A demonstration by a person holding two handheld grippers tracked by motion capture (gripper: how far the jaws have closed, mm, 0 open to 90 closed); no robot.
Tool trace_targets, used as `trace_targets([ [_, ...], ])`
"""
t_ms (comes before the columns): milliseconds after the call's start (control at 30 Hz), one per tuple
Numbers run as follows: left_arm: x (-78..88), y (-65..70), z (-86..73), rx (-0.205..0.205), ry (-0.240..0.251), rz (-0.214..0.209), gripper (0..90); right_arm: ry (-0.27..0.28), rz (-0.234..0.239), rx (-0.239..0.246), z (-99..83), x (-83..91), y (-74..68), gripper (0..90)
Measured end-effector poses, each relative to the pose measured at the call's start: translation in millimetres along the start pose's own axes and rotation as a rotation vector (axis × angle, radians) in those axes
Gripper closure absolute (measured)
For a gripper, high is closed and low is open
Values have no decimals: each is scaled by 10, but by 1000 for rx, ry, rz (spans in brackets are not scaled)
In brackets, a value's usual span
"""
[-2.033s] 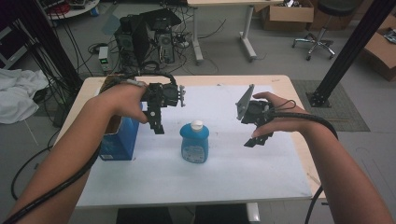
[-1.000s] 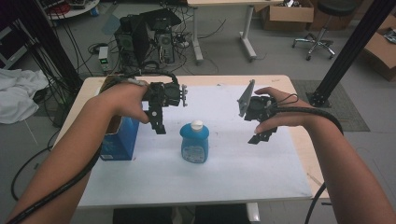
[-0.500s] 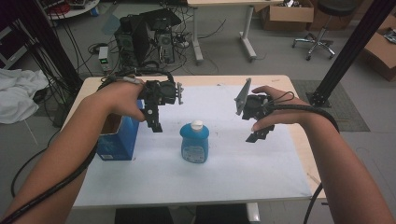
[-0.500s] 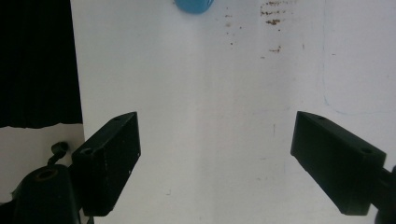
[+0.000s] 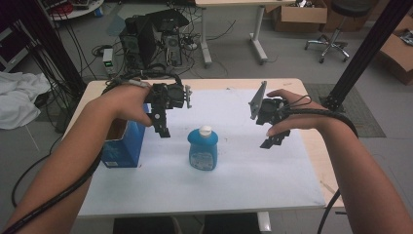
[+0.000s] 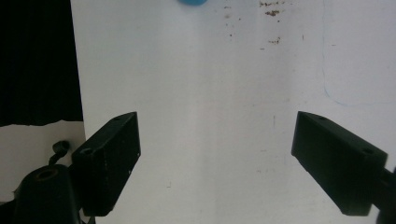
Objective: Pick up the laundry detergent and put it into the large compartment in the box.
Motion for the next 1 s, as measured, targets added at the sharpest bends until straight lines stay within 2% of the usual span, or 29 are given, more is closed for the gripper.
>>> trace_targets([
  [500,-29,-10,54,-14,-8,-8,1,-4,-2,-12,-52,-46,-5,159],
  [1000,13,45,177,-46,29,-12,1,1,-6,-11,-54,-63,-30,161],
])
Point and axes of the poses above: each handheld gripper's, and its own axes: x roughly backward along the jaws, z roughly out of its top, y roughly to its right, the point moved 1 cm from there along -x, roughly forward along the jaws, and after that the axes turned 3 degrees about -x, right-handed, at the moved point
